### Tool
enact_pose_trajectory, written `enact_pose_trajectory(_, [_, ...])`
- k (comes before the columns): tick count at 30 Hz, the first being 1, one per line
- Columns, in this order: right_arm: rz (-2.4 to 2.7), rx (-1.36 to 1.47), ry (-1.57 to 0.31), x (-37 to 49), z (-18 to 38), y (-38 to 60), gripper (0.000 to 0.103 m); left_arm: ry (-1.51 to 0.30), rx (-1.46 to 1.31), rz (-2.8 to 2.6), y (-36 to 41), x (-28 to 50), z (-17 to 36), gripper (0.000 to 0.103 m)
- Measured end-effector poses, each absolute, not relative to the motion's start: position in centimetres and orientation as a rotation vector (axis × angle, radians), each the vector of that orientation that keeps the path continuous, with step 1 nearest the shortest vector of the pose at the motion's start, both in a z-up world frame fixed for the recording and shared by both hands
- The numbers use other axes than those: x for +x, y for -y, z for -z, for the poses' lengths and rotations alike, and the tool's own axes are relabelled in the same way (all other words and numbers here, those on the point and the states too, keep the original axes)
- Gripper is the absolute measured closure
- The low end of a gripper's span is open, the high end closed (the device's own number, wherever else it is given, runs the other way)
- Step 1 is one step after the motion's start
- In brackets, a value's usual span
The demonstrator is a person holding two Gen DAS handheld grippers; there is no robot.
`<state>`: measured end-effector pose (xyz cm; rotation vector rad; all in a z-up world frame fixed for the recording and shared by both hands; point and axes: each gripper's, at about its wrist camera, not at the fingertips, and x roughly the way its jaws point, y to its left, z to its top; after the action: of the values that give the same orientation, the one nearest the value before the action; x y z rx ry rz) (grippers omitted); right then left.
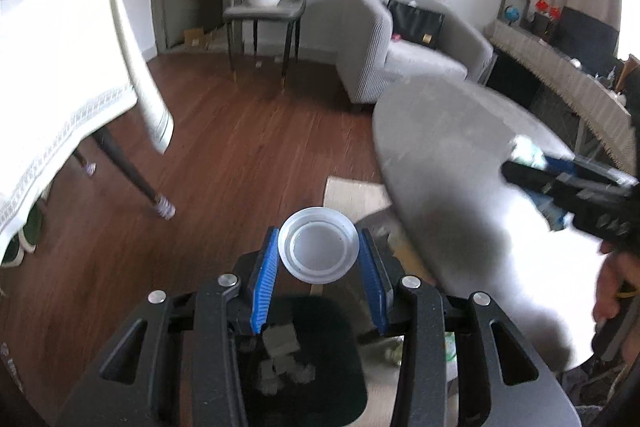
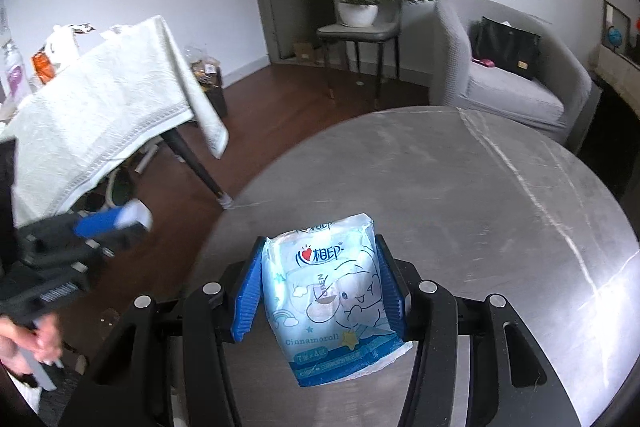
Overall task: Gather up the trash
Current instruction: 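Carry the lid and wipes pack over the green bin and open both grippers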
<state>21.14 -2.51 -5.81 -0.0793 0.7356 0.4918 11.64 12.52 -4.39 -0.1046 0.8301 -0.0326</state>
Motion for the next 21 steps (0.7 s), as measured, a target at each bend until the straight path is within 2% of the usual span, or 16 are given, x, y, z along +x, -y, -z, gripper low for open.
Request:
enact_pose_trajectory(14, [-0.633, -0.051, -0.702, 16.5, 5.7, -4.6, 0.05, -1.049, -0.165, 0.019, -17.1, 8.8, 11.3, 0.061])
enact_pose_trajectory(21, [-0.693, -0.057, -0.72, 16.0, 6.2, -7.9, 0.05, -1.226, -0.239, 0.057, -19.0, 8.4, 15.2, 0.058])
